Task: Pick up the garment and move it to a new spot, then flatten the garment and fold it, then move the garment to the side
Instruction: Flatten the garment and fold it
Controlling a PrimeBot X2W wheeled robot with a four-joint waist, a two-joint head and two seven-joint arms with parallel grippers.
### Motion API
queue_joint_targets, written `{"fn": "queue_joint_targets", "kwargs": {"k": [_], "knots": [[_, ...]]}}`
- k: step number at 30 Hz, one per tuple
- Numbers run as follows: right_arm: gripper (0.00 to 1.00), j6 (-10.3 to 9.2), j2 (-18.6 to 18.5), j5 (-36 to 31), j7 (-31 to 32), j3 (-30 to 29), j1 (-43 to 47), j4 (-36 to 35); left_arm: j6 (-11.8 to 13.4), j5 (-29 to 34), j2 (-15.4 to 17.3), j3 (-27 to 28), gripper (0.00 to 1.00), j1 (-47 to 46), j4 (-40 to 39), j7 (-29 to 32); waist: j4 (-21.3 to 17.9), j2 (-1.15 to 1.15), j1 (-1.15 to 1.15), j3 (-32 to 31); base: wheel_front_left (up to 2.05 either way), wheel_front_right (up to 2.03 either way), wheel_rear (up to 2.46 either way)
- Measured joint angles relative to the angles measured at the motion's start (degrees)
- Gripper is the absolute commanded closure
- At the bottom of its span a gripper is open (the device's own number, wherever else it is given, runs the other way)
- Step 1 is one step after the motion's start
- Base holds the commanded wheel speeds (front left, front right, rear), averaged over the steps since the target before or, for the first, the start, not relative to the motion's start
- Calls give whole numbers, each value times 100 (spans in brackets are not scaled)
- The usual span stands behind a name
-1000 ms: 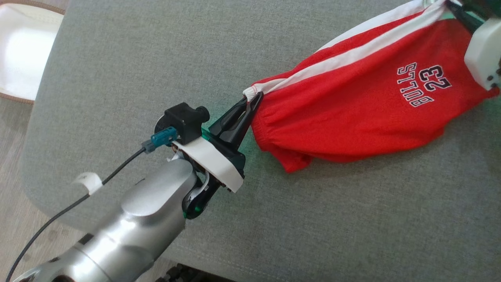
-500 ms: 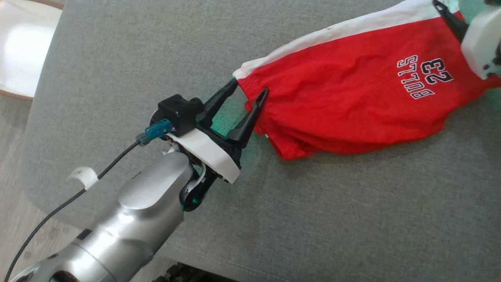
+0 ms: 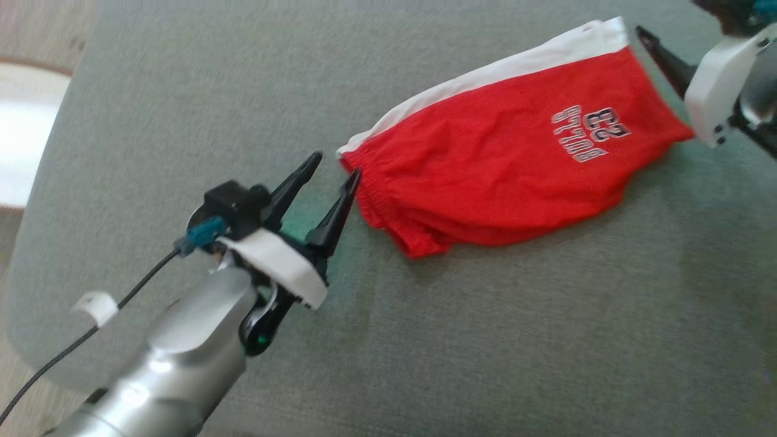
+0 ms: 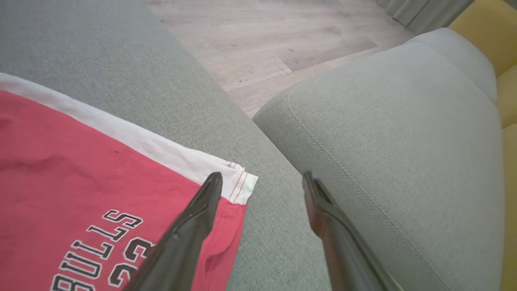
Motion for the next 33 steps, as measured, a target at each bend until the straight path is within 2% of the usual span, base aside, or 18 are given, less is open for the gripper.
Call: {"fn": "queue_joint_targets", "kwargs": {"k": [14, 23, 25, 29, 31, 33], "knots": [[0, -1, 238, 349, -634, 2, 504, 245, -1, 200, 527, -389, 0, 520, 291, 0, -506, 0, 0, -763, 0, 0, 0], [0, -1, 305, 915, -1367, -116, 1001, 570, 9, 83, 886, -246, 0, 591, 396, 0, -609, 0, 0, -1254, 0, 0, 0], [0, 0, 370, 925, -1461, -213, 1134, 611, 91, 86, 964, -136, 0, 664, 290, 0, -634, 0, 0, -1349, 0, 0, 0], [0, -1, 517, 895, -1548, -723, 1324, 624, 432, 259, 1100, 379, 0, 862, -201, 0, -730, 0, 0, -1481, 0, 0, 0], [0, -1, 600, 572, -1548, -1101, 1375, 512, 649, 490, 1134, 747, 0, 949, -579, -1, -811, 0, 0, -1517, 0, 0, 0], [0, -1, 728, 379, -1549, -1717, 1549, 387, 844, 768, 1129, 1147, 0, 1073, -966, -1, -885, 0, 1, -1560, 0, 0, 0]]}}
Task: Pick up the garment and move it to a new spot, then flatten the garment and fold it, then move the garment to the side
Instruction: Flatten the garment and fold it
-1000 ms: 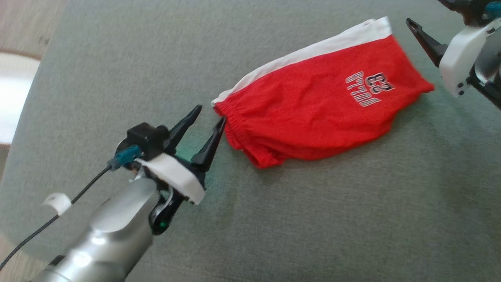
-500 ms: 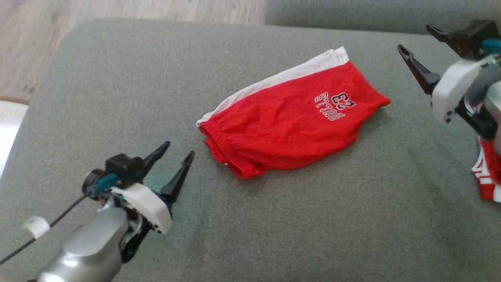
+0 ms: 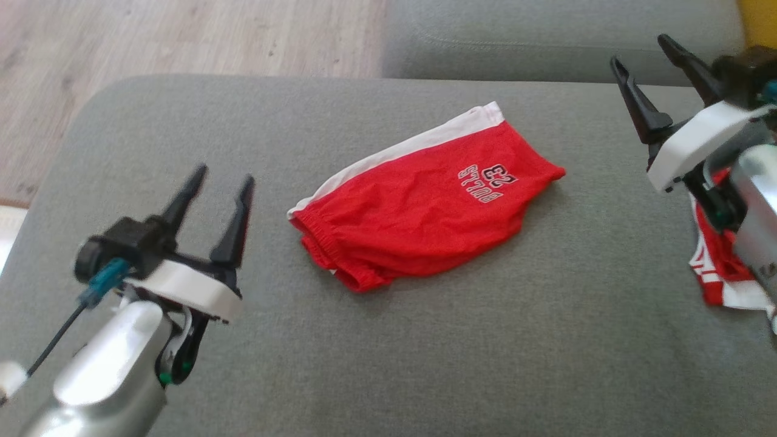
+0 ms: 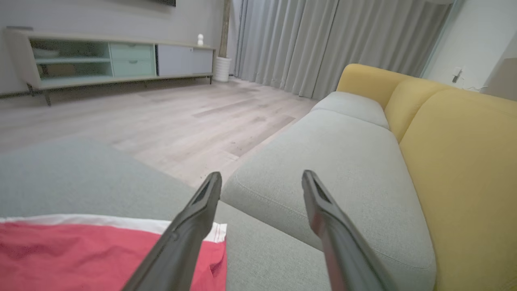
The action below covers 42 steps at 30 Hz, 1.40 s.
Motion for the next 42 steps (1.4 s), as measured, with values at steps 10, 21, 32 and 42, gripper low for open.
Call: {"fn": "queue_joint_targets", "kwargs": {"k": [10, 21, 32, 42], "knots": [[0, 0, 1021, -1897, -14, -3445, 2237, -1132, 403, 1122, -944, 2071, 0, 1517, -1193, -1, -364, 0, -1, -134, 0, 0, 0], [0, 0, 2563, -3208, -14, -4824, 4183, -1670, -404, 2152, -1990, 2931, 0, 2485, -929, -1, -593, 0, -1, -191, 0, 0, 0], [0, 0, 2637, -3288, 19, -4958, 4185, -1636, -749, 2616, -2287, 3370, 0, 2571, -824, -1, -478, 0, -1, -66, 0, 0, 0], [0, 0, 2628, -1793, 1095, -5056, 3322, -1408, -802, 2662, -2455, 3266, 0, 2259, -667, -1, 52, 0, 1, 441, 0, 0, 0]]}}
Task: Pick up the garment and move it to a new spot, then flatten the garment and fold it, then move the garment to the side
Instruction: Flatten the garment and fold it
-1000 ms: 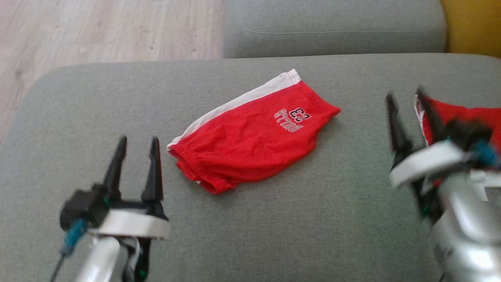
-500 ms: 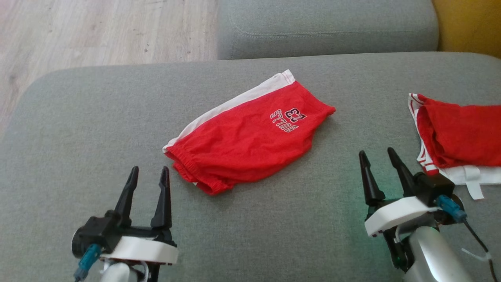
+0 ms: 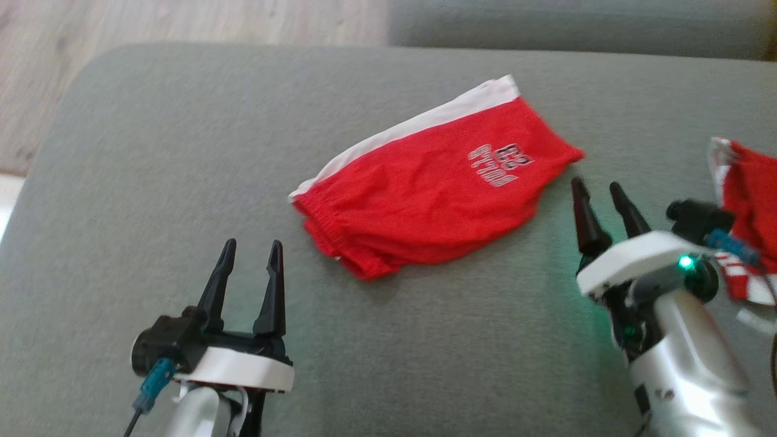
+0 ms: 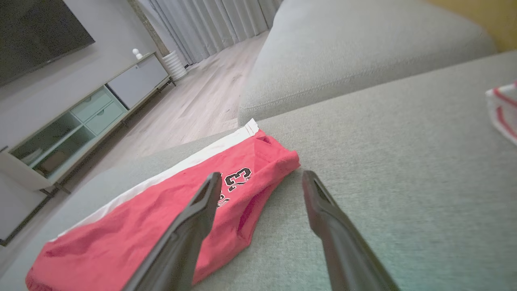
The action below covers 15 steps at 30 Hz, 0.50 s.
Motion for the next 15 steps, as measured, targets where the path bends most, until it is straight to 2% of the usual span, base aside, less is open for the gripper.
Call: {"fn": "queue_joint_targets", "kwargs": {"k": [7, 15], "knots": [[0, 0, 8, 595, 680, -595, -591, 768, -36, -110, -25, -247, 0, -241, 62, 0, 520, 0, 0, 334, 0, 0, 0], [0, -1, -67, 456, 1199, -1083, -1390, 1696, -43, -314, -34, -420, 0, -337, 136, 0, 1020, 0, -1, 596, 0, 0, 0]]}}
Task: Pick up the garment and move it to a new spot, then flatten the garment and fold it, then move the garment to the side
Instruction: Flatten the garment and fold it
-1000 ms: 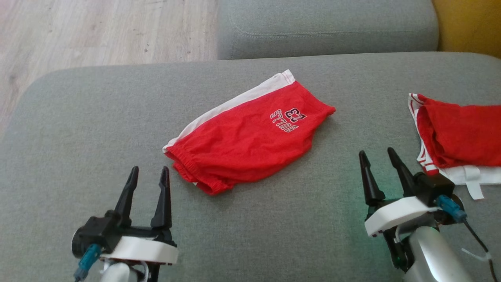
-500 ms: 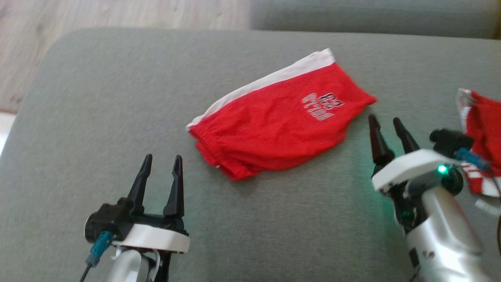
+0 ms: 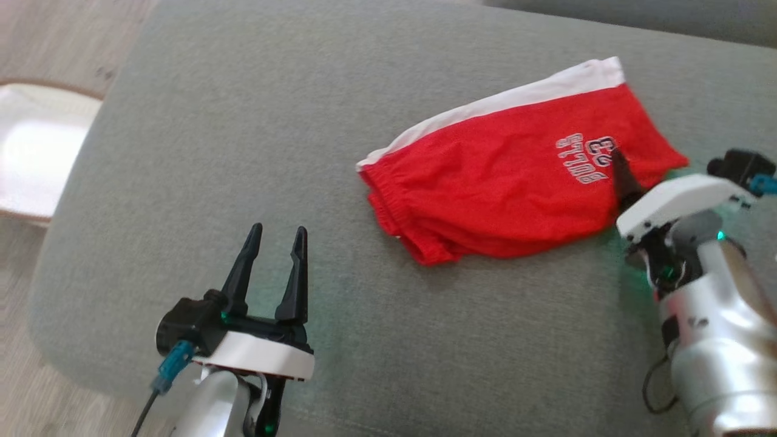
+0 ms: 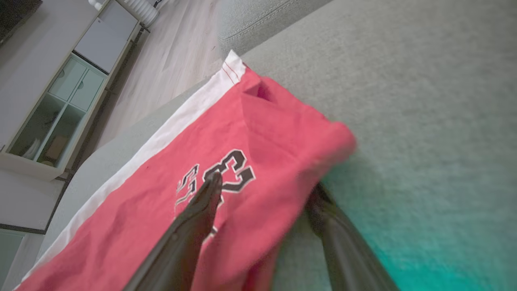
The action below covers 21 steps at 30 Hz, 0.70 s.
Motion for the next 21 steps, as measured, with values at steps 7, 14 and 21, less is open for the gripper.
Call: {"fn": "queue_joint_targets", "kwargs": {"k": [7, 14, 21], "knots": [[0, 0, -165, -324, 266, -226, -563, 599, 1, -119, -5, -159, 0, -37, 19, 0, 314, 0, 0, 140, 0, 0, 0], [0, 1, -263, -604, 342, -269, -972, 979, 1, -180, -7, -249, 0, -113, 15, 0, 451, 0, 0, 253, 0, 0, 0], [100, 1, -225, -716, 86, -268, -1122, 1222, 0, -201, -7, -261, 0, -114, 42, 0, 368, 0, 0, 270, 0, 0, 0]]}}
